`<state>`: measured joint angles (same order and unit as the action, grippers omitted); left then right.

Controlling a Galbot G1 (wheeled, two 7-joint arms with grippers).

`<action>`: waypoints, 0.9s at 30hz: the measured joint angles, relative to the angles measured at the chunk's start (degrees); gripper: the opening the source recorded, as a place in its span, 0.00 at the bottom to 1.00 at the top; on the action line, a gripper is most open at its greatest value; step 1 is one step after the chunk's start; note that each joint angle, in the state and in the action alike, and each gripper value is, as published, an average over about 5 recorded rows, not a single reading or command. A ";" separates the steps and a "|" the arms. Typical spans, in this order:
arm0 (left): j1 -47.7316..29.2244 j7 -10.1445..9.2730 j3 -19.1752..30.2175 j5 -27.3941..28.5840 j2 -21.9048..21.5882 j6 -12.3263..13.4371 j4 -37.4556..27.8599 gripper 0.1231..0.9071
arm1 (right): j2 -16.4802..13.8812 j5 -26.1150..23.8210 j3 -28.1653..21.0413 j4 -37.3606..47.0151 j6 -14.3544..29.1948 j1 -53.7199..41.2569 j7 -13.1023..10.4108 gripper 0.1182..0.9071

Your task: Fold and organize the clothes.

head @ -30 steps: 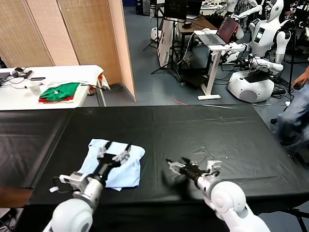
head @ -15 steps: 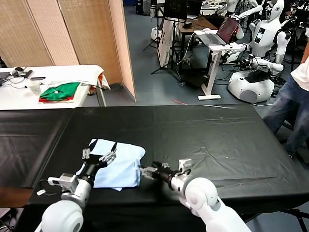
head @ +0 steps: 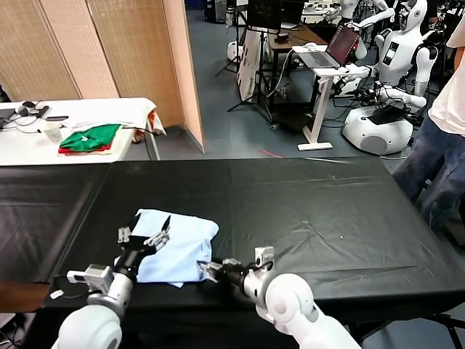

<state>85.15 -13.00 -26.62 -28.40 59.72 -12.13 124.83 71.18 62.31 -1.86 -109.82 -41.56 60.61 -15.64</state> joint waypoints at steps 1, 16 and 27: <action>-0.07 -0.03 0.02 -0.03 0.00 -0.02 -0.04 1.00 | -0.08 1.46 0.27 -0.42 -0.36 0.32 -0.89 0.30; -0.09 -0.17 0.11 -0.25 -0.10 -0.20 -0.40 1.00 | -5.13 9.66 8.84 -8.32 -0.64 7.91 -8.33 0.05; -0.03 -0.19 0.55 -0.35 -0.09 -0.20 -0.75 1.00 | -9.64 10.41 17.51 -11.94 -0.64 13.54 -9.54 0.05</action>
<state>85.13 -13.19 -26.07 -28.75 59.63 -12.32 124.08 61.55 72.72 15.65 -121.76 -42.20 74.15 -25.18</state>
